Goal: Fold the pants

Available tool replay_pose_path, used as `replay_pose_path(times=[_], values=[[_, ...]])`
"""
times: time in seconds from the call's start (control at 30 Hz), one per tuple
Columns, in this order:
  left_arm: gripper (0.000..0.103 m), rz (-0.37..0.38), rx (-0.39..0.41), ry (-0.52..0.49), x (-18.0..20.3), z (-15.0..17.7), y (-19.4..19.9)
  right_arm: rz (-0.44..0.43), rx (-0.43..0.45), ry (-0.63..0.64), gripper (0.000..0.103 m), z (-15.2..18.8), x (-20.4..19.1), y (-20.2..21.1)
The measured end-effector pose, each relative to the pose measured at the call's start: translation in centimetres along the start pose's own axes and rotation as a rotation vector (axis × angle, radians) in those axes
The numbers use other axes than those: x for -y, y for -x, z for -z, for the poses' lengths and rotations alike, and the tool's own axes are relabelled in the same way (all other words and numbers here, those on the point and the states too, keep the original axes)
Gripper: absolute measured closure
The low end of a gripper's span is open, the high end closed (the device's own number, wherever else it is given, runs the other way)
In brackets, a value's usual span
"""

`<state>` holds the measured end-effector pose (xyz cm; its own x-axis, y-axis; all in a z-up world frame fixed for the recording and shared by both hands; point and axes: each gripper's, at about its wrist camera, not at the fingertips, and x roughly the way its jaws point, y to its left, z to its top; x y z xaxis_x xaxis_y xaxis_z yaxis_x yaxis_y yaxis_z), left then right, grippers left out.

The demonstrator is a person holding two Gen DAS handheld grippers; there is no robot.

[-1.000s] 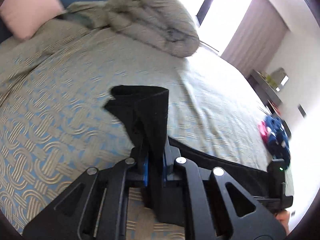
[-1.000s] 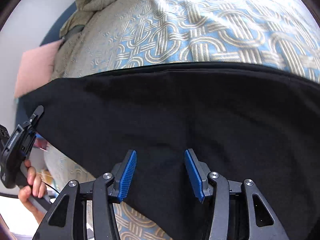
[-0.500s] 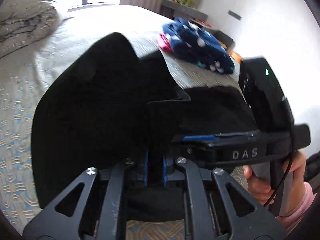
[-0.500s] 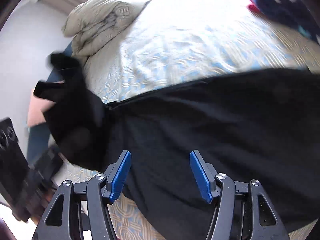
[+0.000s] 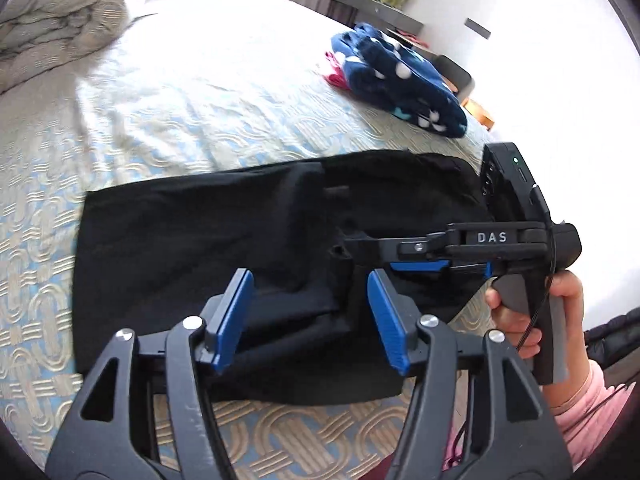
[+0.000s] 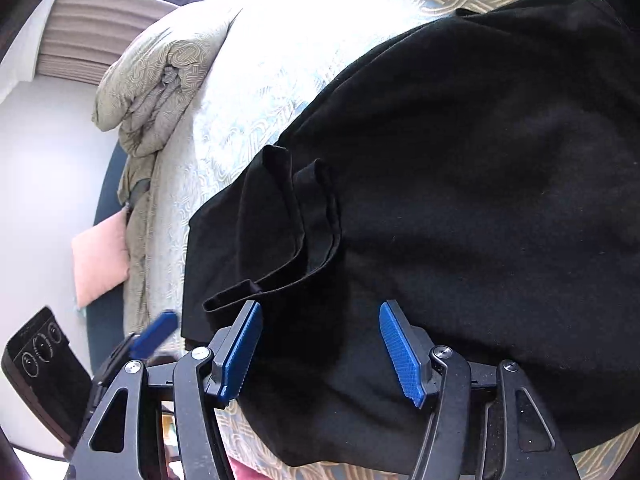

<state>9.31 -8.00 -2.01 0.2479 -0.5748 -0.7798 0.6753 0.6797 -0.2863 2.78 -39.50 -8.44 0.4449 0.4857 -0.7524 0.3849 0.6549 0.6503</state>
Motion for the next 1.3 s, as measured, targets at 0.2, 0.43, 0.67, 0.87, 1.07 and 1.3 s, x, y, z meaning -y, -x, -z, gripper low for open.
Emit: replay_pose_path(times=[0.2,0.43,0.67,0.87,1.07,1.3], values=[[0.041,0.039,-0.065,0.144,-2.8,0.2,-2.4,-0.031,-0.02,-0.022,0.037,-0.6,0.4,0.2],[0.04,0.223,-0.172,0.041,3.8,-1.0,-9.5,-0.056,-0.026,-0.059,0.037,-0.8,0.5,1.3],[0.04,0.187,-0.151,-0.166,7.1,1.9,-6.2,0.013,-0.052,-0.044,0.036,-1.5,0.3,-0.1],[0.04,-0.083,-0.068,-0.031,-1.0,3.2,-1.5,0.032,-0.094,0.069,0.036,-3.3,-2.4,-3.1],[0.04,-0.291,-0.064,0.094,-7.9,5.7,0.8,0.088,-0.102,0.189,0.036,-5.8,-5.4,-5.6],[0.04,-0.321,-0.084,0.134,-10.5,8.1,1.7,0.211,-0.059,0.318,0.096,-6.2,-8.6,-7.5]])
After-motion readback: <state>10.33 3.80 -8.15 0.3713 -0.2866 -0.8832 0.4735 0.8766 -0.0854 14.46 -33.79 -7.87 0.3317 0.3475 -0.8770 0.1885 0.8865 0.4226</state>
